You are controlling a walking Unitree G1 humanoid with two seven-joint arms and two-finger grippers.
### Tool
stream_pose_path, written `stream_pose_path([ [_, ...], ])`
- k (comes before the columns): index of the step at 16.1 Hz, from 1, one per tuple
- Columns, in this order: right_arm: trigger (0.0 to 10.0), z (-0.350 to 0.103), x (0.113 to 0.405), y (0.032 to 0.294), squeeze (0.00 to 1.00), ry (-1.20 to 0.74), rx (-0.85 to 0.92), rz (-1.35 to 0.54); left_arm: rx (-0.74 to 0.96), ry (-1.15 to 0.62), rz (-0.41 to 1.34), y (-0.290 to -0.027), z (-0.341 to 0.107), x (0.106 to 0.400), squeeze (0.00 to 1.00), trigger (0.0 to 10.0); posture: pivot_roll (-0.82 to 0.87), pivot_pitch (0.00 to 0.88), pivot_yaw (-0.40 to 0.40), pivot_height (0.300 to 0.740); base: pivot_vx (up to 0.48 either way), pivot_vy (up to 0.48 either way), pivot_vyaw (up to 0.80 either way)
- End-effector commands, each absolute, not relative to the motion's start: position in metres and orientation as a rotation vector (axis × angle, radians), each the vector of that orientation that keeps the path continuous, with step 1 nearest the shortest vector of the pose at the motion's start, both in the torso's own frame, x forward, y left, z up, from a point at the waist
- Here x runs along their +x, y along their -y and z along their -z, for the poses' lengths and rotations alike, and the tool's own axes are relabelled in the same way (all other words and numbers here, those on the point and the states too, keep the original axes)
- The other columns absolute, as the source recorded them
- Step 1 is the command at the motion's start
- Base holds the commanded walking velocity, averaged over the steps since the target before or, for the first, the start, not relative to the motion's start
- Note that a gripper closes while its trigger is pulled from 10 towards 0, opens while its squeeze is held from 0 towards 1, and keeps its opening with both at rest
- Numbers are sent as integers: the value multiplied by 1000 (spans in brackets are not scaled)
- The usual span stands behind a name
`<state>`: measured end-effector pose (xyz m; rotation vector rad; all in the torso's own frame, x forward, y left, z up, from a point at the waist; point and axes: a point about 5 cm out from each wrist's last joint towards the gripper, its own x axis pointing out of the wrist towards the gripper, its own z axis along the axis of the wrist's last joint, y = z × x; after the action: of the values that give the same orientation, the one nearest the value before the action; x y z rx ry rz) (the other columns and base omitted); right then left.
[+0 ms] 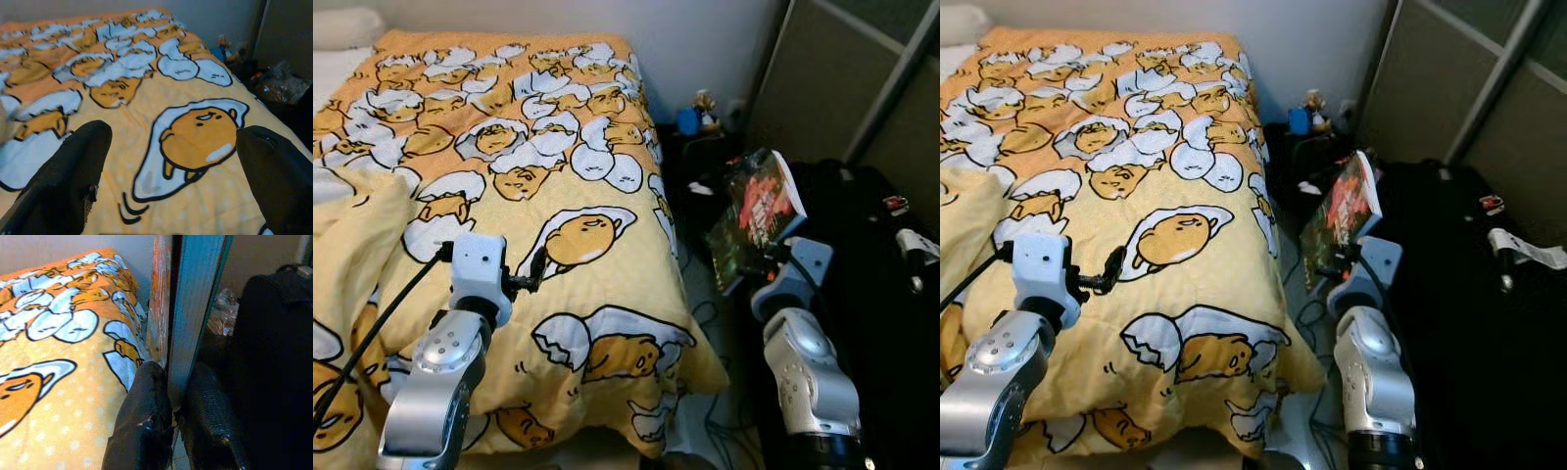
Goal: Clean up the room
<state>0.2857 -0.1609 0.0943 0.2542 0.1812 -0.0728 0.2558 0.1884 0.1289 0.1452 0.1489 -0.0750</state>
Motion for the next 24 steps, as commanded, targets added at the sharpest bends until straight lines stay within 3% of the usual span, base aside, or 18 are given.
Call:
stream_pose_path([
  [1, 10000, -107, 293, 153, 0, -136, 252, 25, 164, -132, 59, -194, -134, 260, 0, 10000, 27, 0, -33, 740, 0, 334, 0],
  [11, 10000, -103, 297, 156, 0, -177, 223, 32, 165, -137, 63, -196, -139, 267, 0, 10000, 48, 0, -44, 740, 0, 337, 0],
  [16, 10000, -98, 296, 154, 0, -199, 249, 36, 182, -143, 75, -194, -141, 268, 0, 10000, 68, 0, -52, 740, 0, 334, -718],
  [24, 10000, -101, 299, 154, 0, -192, 269, 32, 182, -135, 77, -193, -144, 272, 0, 10000, 71, 0, -53, 740, 0, 353, 0],
])
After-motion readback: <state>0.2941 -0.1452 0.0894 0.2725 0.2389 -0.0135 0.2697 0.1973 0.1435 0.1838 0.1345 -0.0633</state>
